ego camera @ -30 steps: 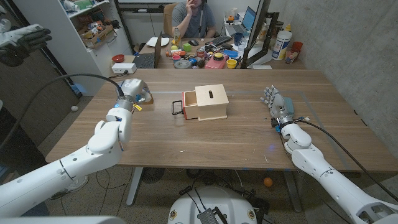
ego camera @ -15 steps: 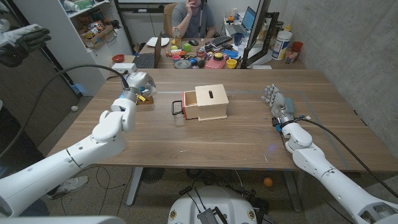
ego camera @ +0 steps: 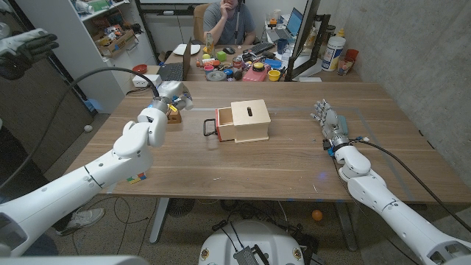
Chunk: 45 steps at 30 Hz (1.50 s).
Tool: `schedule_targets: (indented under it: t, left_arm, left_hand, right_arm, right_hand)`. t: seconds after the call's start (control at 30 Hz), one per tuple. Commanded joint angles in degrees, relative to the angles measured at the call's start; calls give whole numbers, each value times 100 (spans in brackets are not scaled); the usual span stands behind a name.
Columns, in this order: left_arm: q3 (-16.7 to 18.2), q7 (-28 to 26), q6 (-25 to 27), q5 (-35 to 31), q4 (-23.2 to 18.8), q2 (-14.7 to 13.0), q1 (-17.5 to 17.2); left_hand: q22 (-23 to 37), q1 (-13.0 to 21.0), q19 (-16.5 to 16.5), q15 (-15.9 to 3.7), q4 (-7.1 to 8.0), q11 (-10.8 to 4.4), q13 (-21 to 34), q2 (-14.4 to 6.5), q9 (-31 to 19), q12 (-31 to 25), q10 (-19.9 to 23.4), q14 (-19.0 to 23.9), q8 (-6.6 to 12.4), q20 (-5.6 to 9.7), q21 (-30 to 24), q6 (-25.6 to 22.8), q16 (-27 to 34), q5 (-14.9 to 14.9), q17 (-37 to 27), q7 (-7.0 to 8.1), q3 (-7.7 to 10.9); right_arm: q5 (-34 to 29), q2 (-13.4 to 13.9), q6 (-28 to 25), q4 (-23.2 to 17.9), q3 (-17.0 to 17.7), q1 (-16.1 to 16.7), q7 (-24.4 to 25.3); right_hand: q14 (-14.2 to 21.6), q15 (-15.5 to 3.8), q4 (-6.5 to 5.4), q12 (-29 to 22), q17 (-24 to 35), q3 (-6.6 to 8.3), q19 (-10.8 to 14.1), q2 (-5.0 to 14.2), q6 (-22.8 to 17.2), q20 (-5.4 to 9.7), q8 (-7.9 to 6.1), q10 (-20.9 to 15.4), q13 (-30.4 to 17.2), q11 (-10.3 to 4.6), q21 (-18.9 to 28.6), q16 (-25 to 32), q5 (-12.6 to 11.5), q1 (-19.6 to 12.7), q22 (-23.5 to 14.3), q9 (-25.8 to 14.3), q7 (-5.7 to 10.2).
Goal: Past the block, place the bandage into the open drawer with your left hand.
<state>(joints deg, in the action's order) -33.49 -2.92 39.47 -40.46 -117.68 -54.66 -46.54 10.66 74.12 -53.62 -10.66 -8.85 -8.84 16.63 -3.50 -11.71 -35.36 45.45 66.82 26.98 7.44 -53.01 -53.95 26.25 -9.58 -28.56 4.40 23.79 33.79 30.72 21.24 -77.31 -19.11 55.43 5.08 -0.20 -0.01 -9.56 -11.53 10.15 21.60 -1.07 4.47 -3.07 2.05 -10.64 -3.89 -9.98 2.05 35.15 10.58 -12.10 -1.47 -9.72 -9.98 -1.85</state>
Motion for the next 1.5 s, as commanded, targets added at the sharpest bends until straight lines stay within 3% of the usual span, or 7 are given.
schedule_targets:
  t: [0.03,0.73,1.5]
  left_arm:
    - [-175,308,-453,-116,100,231,402]
    - [-351,714,-1100,-76,310,610,817]
    - [-445,1252,-1795,149,328,689,1012]
  left_hand:
    - [4,35,-56,-251,53,-38,395,-44,-3,-29,756,304,-27,406,-65,-446,-17,-54,-5,-389,64]
    - [0,42,-48,-255,48,-37,403,-30,-9,3,776,355,-68,402,-116,-465,-69,-55,-2,-379,87]
    - [-7,47,-14,-256,48,-69,447,-13,-18,34,779,373,-121,400,-166,-476,-148,-54,1,-366,116]
  right_arm:
    - [-63,48,22,-79,-2,61,24]
    - [-104,-7,108,86,-48,-49,-57]
    - [-43,69,22,0,-21,-74,-133]
  right_hand:
    - [58,-4,23,2,-7,2,43,408,3,152,4,-28,-23,-29,-32,-4,-18,-57,-32,-28,-7]
    - [60,-10,23,6,-6,9,63,407,9,155,4,-24,-23,-6,-68,-6,-17,-63,-34,-28,-8]
    - [78,2,16,3,-2,10,85,404,-4,139,-3,-34,-23,-15,-106,0,-15,-57,-35,-28,-9]
